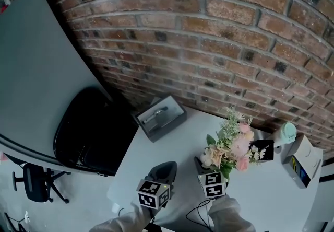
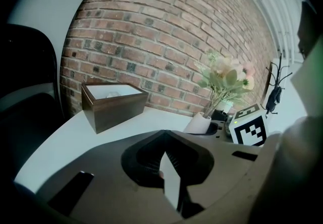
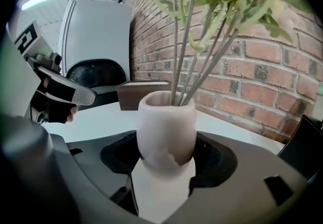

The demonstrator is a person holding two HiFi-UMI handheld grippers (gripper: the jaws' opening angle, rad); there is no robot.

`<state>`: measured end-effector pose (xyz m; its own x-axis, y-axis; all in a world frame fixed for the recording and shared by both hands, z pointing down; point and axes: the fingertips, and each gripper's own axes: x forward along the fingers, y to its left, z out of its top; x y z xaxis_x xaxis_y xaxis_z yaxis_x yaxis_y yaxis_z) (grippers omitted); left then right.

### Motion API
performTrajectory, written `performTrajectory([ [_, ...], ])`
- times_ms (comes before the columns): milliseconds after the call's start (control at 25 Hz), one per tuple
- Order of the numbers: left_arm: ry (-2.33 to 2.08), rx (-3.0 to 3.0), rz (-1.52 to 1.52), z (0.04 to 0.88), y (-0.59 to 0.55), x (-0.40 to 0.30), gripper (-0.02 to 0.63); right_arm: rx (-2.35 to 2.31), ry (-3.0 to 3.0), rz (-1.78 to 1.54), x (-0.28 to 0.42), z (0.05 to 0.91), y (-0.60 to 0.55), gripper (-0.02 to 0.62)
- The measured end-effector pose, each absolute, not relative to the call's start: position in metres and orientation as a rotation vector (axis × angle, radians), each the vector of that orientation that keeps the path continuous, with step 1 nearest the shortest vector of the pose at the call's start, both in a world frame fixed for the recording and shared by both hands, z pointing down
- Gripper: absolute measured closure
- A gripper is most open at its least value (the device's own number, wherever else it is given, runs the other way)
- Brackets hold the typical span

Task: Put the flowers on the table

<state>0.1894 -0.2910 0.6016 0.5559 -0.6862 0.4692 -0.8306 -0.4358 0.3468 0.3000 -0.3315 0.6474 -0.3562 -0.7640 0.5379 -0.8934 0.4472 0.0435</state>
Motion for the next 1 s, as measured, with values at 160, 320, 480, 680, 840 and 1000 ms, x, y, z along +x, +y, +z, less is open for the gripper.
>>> performTrajectory([
  [160, -1.226, 2.251, 0.338, 0.597, -0.286, 0.188, 0.600, 1.420, -2.218, 0.369, 0.304, 0.645, -0.329, 0.344],
  [320, -1.240, 2.252, 0.331, 0.592, -0.279, 0.184, 0.600, 1.454, -2.217, 0.384, 0.309, 0.639, -0.325, 0.344],
  [480, -1.247, 2.252, 0.326, 0.589, -0.271, 0.181, 0.600, 1.503, -2.218, 0.415, 0.314, 0.632, -0.320, 0.344],
  [680, -1.250, 2.268, 0.320, 0.581, -0.265, 0.179, 0.599, 1.541, -2.220, 0.428, 0.317, 0.625, -0.311, 0.344],
  [840, -1.236, 2.286, 0.321, 0.576, -0.258, 0.179, 0.600, 1.569, -2.191, 0.427, 0.321, 0.620, -0.302, 0.344],
  [1000, -1.212, 2.308, 0.319, 0.570, -0.250, 0.180, 0.600, 1.605, -2.146, 0.412, 0.324, 0.611, -0.290, 0.345],
])
